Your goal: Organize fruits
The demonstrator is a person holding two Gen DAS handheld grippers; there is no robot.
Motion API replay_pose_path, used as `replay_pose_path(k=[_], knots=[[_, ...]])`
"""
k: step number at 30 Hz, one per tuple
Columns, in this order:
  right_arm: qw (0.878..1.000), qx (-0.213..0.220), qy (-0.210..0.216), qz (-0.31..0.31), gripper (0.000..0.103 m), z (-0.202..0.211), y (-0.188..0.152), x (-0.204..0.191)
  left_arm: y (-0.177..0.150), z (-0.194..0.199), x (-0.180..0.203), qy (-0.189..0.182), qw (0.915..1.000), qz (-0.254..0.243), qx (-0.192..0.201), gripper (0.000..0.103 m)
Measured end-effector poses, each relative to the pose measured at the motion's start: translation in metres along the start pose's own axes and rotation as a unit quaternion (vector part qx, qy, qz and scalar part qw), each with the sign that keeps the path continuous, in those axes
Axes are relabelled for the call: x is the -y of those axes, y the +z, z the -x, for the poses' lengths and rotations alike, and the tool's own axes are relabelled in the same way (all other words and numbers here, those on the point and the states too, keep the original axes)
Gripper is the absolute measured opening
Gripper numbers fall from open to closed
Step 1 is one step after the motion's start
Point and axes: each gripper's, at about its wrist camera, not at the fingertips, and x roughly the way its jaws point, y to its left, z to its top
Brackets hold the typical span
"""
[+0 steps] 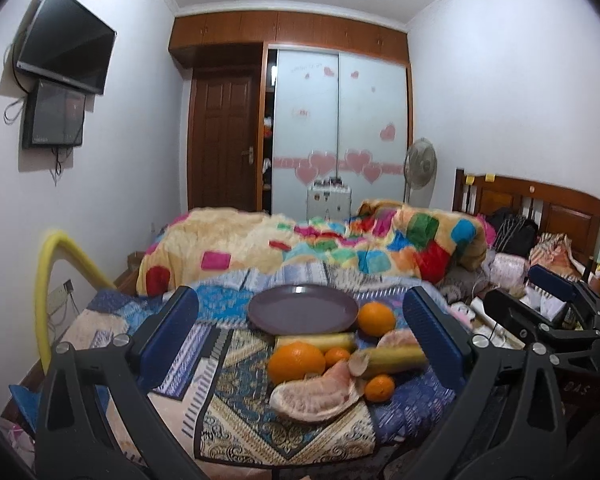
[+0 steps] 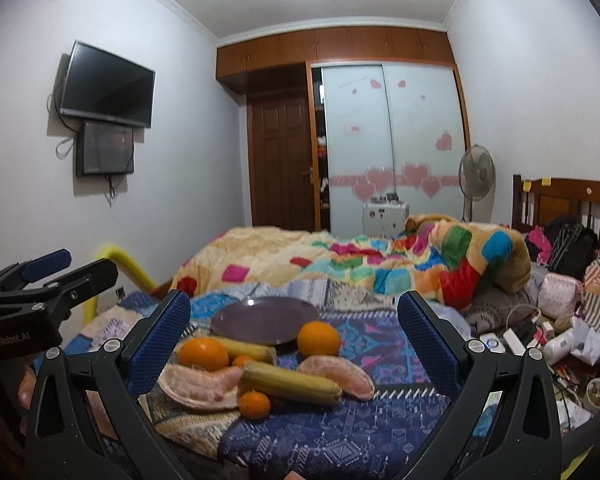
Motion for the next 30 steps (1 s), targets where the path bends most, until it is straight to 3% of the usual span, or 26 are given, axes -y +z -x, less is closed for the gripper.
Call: replay_pose_path(k=[5, 12, 18, 22, 26, 30], knots=[[0.998, -0.058, -0.006, 0.014, 0.103, -0.025, -0.027, 0.004, -0.025, -0.029, -0.010, -0.002, 0.9985, 0.000, -0.055, 0.103], [0.992, -0.125, 0.017, 0.013, 0.103, -0.051, -0.063, 0.008, -0.066, -0.068, -0.020, -0.005, 0.9918, 0.004, -0.128, 0.102], [0.987, -0.152, 0.050, 0.013, 0.100, -0.067, -0.079, -0.002, -0.093, -0.097, -0.026, -0.026, 0.9829, 0.008, -0.182, 0.087], [0.982, -0.171, 0.072, 0.015, 0.084, -0.078, -0.085, -0.009, -0.101, -0.103, -0.020, -0.042, 0.9808, -0.002, -0.191, 0.085], [0.978, -0.186, 0.093, 0.022, 0.065, -0.089, -0.092, -0.017, -0.105, -0.110, -0.017, -0.061, 0.9774, -0.001, -0.202, 0.073], [0.975, -0.193, 0.109, 0.014, 0.050, -0.092, -0.095, -0.017, -0.105, -0.114, -0.014, -0.074, 0.9766, -0.001, -0.202, 0.067]])
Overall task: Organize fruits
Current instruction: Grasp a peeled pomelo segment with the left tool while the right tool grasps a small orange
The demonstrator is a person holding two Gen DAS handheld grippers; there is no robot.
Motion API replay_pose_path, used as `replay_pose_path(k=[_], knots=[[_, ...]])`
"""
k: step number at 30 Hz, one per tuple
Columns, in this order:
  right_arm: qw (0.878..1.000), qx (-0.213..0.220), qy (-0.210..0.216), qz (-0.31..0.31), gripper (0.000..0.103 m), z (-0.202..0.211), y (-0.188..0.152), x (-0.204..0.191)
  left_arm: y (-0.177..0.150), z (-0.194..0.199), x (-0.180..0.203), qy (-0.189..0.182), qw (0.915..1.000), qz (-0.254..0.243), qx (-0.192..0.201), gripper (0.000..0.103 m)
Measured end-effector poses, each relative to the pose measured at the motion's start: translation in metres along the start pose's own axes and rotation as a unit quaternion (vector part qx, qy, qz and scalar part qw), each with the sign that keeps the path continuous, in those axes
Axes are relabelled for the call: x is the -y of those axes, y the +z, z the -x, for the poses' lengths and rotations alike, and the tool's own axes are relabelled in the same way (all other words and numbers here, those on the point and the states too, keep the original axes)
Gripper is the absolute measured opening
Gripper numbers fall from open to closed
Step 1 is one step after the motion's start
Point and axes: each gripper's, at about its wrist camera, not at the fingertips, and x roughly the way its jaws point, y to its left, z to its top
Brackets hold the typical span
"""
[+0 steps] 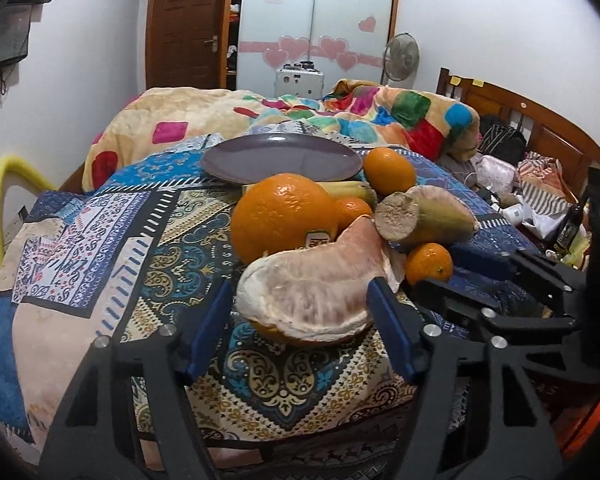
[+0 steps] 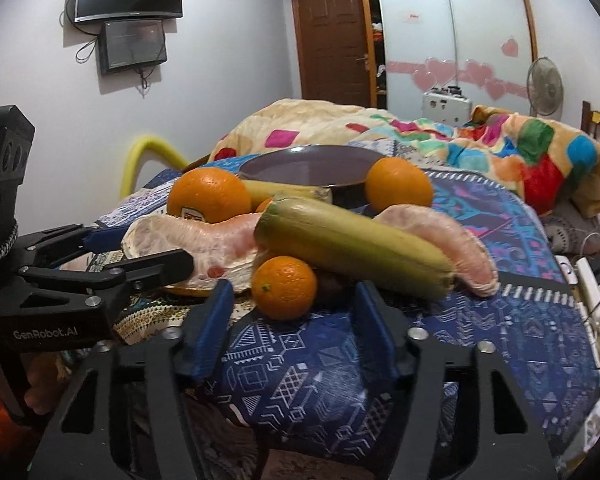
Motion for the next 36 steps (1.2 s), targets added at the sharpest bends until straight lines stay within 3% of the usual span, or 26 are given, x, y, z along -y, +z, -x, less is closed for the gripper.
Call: replay_pose_path(k=[7, 11, 22, 31, 36], knots=[[1.000, 0.001, 0.006, -0.006, 0.042, 0.002, 0.001, 0.006, -0.001, 0.001, 0.003, -0.005, 1.0000, 0.000, 0.003, 0.060], [1.000, -0.002, 0.021, -0.003, 0.030, 0.006, 0.001, 0.006, -0.001, 0.008, 0.004, -0.003, 1.0000, 0.002, 0.006, 0.053], [1.000, -0.008, -0.013, -0.019, 0.030, 0.027, -0.008, 0.023, -0.006, 0.021, 0.028, -0.020, 0.9995, -0.023, 0.003, 0.052], [0.999, -0.024, -0.020, -0.031, 0.031, 0.029, -0.011, 0.036, 0.003, -0.003, 0.051, -0.031, 0.9984, -0.045, -0.013, 0.052], [0.999, -0.028, -0.022, -0.032, 0.036, 0.022, -0.009, 0.035, 0.009, -0.019, 0.048, -0.022, 0.9990, -0.027, -0.026, 0.052]])
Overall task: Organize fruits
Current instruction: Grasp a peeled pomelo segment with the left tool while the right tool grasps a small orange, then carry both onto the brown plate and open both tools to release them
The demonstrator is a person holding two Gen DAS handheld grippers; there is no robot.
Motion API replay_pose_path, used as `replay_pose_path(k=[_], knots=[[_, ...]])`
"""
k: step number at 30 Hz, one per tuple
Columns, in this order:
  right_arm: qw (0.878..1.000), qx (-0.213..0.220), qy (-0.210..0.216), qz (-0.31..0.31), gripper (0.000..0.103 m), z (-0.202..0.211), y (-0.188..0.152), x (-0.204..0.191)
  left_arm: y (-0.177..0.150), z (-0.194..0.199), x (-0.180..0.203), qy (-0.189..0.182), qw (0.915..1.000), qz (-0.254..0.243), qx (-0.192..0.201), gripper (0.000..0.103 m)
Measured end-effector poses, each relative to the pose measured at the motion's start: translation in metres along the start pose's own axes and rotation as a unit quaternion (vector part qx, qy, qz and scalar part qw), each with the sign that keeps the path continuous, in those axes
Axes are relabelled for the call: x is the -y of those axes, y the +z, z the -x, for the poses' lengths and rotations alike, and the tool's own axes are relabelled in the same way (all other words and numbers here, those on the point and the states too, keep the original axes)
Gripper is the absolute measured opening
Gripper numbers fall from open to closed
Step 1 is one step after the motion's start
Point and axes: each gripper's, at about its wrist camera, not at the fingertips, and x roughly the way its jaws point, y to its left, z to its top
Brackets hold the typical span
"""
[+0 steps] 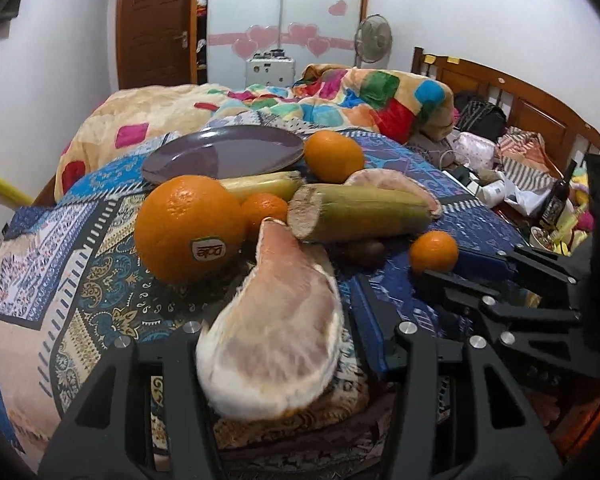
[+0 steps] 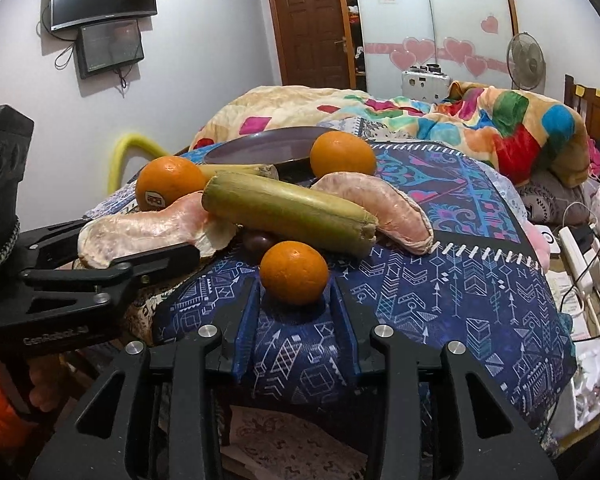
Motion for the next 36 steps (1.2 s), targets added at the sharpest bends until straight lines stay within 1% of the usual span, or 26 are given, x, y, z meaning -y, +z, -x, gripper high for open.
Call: replay_pose_path(k=[2, 5, 7, 9, 10, 11, 12, 14, 18, 24, 31, 36], knots=[[1.000, 0.000, 0.002, -0.004, 0.040, -0.003, 0.002, 0.001, 0.001, -0.003, -0.005, -0.008, 0.9999, 0.013, -0.004, 0.051], [1.000, 0.002, -0.001, -0.010, 0.040, -0.006, 0.004, 0.002, 0.001, -0.004, -0.012, -0.024, 0.9993, 0.028, -0.007, 0.049], [1.000, 0.001, 0.003, -0.017, 0.040, -0.006, 0.005, 0.004, 0.001, -0.003, -0.012, -0.024, 0.9993, 0.028, -0.007, 0.047], [1.000, 0.003, 0.004, -0.021, 0.036, -0.003, 0.004, 0.005, 0.001, 0.001, -0.011, -0.019, 0.9995, 0.025, -0.004, 0.044], [1.000, 0.003, 0.004, -0.022, 0.031, -0.002, 0.005, 0.006, 0.000, 0.002, -0.010, -0.016, 0.9996, 0.023, -0.002, 0.040], [1.000, 0.003, 0.006, -0.022, 0.031, 0.000, 0.005, 0.007, 0.000, 0.005, -0.008, -0.013, 0.9997, 0.020, 0.001, 0.032], [1.000, 0.004, 0.007, -0.023, 0.031, 0.002, 0.005, 0.007, 0.000, 0.009, -0.007, -0.009, 0.9998, 0.018, 0.004, 0.031], [1.000, 0.007, 0.007, -0.024, 0.031, 0.005, 0.005, 0.008, 0.001, 0.015, -0.007, -0.003, 0.9998, 0.016, 0.010, 0.031], [1.000, 0.016, 0.007, -0.021, 0.031, 0.013, 0.008, 0.006, 0.003, 0.027, -0.013, -0.003, 0.9996, 0.025, 0.016, 0.031], [0.999, 0.042, 0.005, -0.011, 0.031, 0.028, 0.022, 0.000, 0.014, 0.048, -0.017, 0.013, 0.9987, 0.022, 0.043, 0.031], [0.997, 0.078, 0.005, 0.003, 0.031, 0.041, 0.045, -0.006, 0.041, 0.072, -0.029, 0.029, 0.9954, 0.026, 0.088, 0.031], [0.994, 0.108, -0.002, 0.013, 0.031, 0.045, 0.066, -0.012, 0.057, 0.079, -0.034, 0.034, 0.9929, 0.027, 0.111, 0.031]])
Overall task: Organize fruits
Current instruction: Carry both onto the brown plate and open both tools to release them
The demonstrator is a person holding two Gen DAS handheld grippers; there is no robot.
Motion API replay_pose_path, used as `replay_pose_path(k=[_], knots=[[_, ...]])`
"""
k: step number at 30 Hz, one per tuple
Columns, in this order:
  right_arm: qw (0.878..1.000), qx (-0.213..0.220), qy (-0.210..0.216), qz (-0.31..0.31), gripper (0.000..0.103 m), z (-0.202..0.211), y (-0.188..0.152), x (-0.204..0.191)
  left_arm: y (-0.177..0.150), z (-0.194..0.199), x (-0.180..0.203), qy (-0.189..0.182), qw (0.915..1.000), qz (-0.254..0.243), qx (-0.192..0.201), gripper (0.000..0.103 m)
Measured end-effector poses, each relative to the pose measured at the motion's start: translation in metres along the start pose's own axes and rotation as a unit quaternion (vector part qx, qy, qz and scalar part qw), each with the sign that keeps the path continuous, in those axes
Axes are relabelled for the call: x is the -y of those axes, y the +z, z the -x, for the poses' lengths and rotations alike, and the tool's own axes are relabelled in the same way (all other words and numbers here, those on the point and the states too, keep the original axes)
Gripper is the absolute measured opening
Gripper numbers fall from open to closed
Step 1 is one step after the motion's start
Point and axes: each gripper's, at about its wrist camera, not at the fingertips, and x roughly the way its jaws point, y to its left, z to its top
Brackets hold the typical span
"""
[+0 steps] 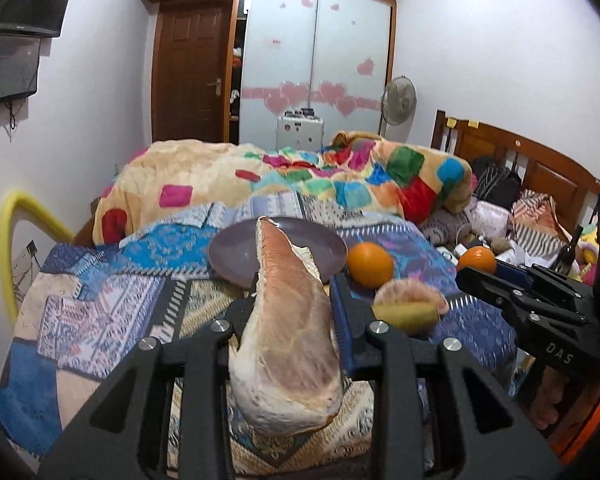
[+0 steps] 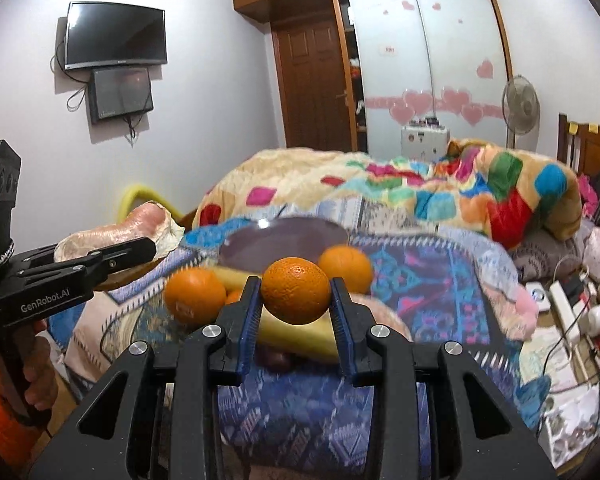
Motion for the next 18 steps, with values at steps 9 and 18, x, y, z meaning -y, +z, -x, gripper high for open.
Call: replay_pose_path(k=[9, 18], knots=[[0.999, 0.031, -0.011, 0.024, 0.031, -0.017, 0.030, -0.005, 0.033, -0.022, -0.013, 0.010, 0.9999, -0.003, 0.013, 0.031], [0.999, 0.022, -0.013, 0.039, 0.031, -0.056, 0.048, -0.005, 0.056, -0.066, -0.032, 0.007, 0.9999, 0.002, -0.008, 0.031]])
